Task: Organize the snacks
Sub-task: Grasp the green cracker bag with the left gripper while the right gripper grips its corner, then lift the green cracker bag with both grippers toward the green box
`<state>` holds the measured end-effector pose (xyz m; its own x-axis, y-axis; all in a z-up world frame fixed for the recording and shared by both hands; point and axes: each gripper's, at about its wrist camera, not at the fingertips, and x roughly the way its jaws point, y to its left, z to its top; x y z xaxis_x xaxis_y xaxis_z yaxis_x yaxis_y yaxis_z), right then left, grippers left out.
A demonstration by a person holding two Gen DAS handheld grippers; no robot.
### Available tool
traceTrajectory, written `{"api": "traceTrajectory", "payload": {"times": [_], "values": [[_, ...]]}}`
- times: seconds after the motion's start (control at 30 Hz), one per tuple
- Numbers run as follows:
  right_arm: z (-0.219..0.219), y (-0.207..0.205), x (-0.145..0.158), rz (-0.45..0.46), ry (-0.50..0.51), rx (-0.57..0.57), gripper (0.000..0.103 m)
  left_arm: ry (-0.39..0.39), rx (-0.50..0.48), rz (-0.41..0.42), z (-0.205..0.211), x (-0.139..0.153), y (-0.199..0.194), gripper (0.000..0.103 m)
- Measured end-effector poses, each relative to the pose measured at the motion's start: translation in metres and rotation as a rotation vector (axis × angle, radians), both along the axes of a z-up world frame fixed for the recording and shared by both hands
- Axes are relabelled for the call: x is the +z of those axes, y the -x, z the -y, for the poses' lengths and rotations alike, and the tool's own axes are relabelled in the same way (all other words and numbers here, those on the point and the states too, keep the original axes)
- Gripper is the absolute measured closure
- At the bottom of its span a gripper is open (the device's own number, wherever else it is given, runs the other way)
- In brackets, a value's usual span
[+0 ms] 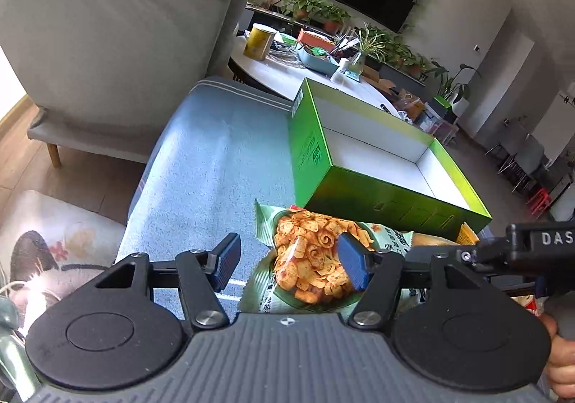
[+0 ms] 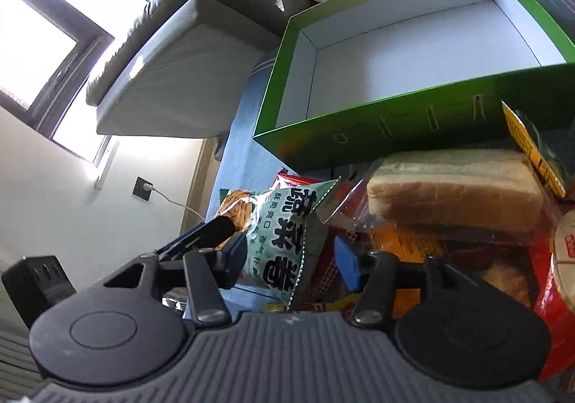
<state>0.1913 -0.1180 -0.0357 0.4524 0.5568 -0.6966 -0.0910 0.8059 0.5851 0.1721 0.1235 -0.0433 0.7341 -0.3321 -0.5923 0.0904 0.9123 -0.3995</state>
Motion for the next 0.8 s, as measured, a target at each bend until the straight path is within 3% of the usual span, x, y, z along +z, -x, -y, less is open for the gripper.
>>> {"api": "traceTrajectory", "payload": {"times": [0.13, 0.23, 0.4, 0.47, 0.6, 0.8], "values": [[-0.011, -0.003, -0.001, -0.009, 0.014, -0.011, 0.008, 0.041, -0.048, -0.011, -0.001, -0.003, 0.005, 0.047], [-0.018, -0.001, -0.005, -0.009, 0.052, 0.005, 0.010, 0.007, -0.052, 0.000, 0.006, -0.001, 0.012, 0.047], [-0.021, 0.012, 0.005, 0.062, 0.099, 0.039, 0.018, 0.026, -0.064, 0.020, 0.011, 0.007, 0.027, 0.048], [-0.020, 0.016, 0.012, 0.080, 0.089, 0.046, 0.020, 0.025, -0.069, 0.048, 0.015, 0.016, 0.031, 0.054], [-0.016, 0.026, 0.029, 0.149, 0.085, 0.040, 0.024, -0.009, -0.075, 0.096, 0.025, 0.035, 0.035, 0.054], [0.000, 0.024, 0.029, 0.147, 0.065, 0.014, 0.024, 0.037, -0.094, 0.065, 0.029, 0.033, 0.028, 0.054]]}}
